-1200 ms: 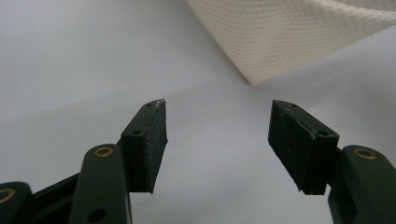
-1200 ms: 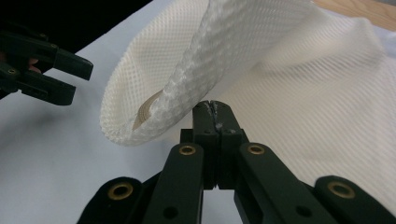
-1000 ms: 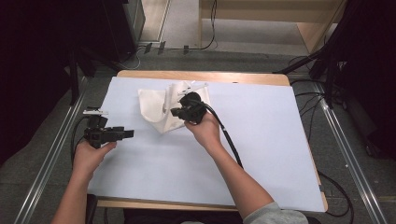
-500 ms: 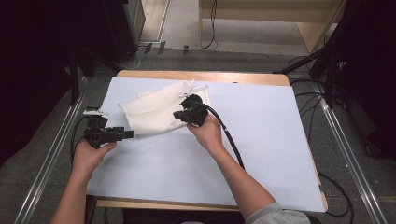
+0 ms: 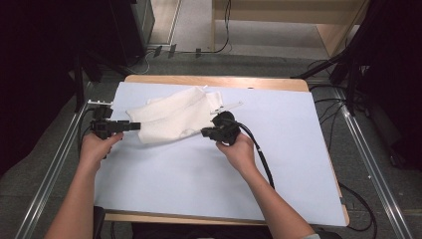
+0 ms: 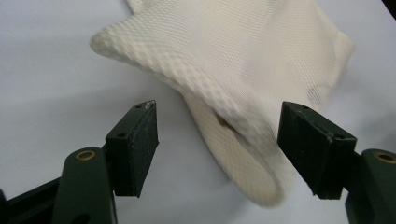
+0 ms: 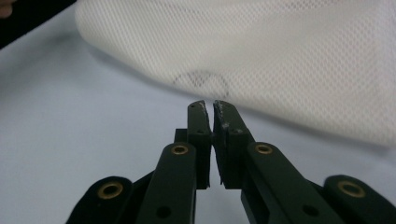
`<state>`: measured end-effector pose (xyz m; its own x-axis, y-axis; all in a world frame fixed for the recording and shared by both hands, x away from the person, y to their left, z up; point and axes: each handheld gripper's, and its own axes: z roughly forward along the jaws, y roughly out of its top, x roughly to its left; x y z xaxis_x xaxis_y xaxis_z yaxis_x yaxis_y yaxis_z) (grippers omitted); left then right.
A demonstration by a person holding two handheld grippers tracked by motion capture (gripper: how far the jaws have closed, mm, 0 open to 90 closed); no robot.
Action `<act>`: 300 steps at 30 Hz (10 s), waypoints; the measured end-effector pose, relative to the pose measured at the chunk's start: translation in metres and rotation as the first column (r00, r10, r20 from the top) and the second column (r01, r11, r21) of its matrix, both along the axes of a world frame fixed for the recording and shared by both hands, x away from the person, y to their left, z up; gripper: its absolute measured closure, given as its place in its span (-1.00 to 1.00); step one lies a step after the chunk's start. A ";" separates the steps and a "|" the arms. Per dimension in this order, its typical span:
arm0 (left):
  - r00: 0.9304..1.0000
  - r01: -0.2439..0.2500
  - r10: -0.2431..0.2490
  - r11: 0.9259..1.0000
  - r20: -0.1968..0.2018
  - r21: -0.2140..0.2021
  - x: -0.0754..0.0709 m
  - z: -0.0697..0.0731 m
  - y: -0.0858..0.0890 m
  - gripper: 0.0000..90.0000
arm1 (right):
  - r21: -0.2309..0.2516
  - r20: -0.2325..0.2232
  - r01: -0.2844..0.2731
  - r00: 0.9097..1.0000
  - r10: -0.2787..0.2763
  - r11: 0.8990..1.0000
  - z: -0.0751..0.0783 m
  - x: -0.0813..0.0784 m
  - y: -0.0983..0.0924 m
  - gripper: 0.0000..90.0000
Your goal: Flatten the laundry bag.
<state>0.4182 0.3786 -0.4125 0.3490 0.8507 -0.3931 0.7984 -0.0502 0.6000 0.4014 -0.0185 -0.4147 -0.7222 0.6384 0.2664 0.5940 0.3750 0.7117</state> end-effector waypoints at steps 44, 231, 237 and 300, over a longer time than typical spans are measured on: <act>0.875 0.409 -0.428 0.904 0.227 0.128 -0.046 0.038 -0.151 0.99 | -0.013 0.038 0.197 0.980 -0.197 0.980 -0.009 -0.027 -0.115 0.86; 0.992 0.112 -0.108 0.991 -0.069 0.068 -0.044 -0.040 -0.104 0.81 | -0.163 0.026 0.318 0.948 -0.318 0.934 -0.056 0.037 -0.173 0.92; 0.991 0.121 -0.116 0.990 -0.059 0.078 -0.037 -0.035 -0.103 0.91 | -0.154 -0.020 0.304 0.950 -0.311 0.940 -0.053 0.034 -0.175 0.98; 0.982 0.162 -0.173 0.978 0.077 0.131 0.044 0.006 -0.095 0.11 | -0.054 0.006 0.165 0.986 -0.165 0.985 -0.029 -0.095 -0.127 0.69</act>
